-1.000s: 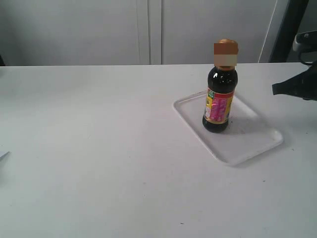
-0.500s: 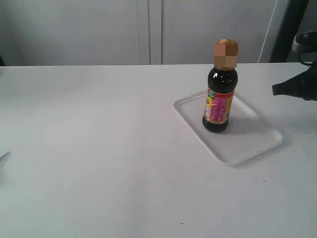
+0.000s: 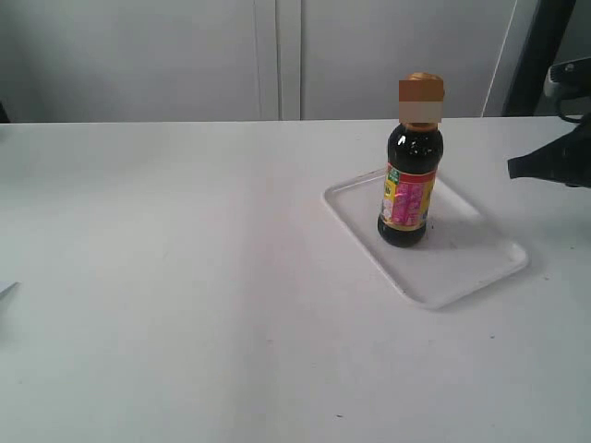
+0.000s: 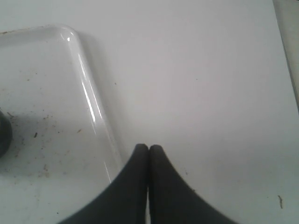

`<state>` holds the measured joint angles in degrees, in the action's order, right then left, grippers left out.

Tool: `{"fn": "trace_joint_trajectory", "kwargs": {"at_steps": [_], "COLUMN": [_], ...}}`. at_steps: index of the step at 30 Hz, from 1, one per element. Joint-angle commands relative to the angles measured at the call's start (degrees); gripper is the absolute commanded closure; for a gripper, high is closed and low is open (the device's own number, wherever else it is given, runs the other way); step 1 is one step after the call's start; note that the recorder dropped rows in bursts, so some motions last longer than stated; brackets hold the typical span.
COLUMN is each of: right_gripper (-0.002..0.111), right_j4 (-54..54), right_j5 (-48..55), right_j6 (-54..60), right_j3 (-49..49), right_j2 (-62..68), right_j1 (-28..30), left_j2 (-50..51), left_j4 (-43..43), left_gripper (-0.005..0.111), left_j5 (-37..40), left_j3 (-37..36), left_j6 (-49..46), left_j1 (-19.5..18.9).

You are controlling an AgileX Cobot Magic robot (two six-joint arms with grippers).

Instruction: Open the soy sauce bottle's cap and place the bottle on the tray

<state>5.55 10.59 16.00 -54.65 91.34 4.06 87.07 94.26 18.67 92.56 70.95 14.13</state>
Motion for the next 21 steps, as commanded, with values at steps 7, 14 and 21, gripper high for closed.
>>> {"fn": "trace_joint_trajectory", "kwargs": {"at_steps": [7,14,21], "right_gripper": [0.108,0.108,0.108], "right_j4": [-0.61,-0.61,-2.04], "right_j5": [-0.18,1.05,6.53], "right_j6": [0.68,0.68,2.06], "right_j3": [-0.13,-0.13,-0.77], "right_j2": [0.16,-0.23,-4.27], "right_j1": [-0.02,-0.02,-0.02], "left_j2": [-0.73,-0.94,-1.07], "left_j4": [-38.36,-65.16,-81.7], "left_gripper": [0.107,0.107,0.107], "left_j5": [18.52,25.41,32.1], "left_j3": [-0.12,-0.12,-0.12], "left_j6": [-42.53,-58.96,-68.89], "left_j1": [-0.15,-0.15,-0.15]}}
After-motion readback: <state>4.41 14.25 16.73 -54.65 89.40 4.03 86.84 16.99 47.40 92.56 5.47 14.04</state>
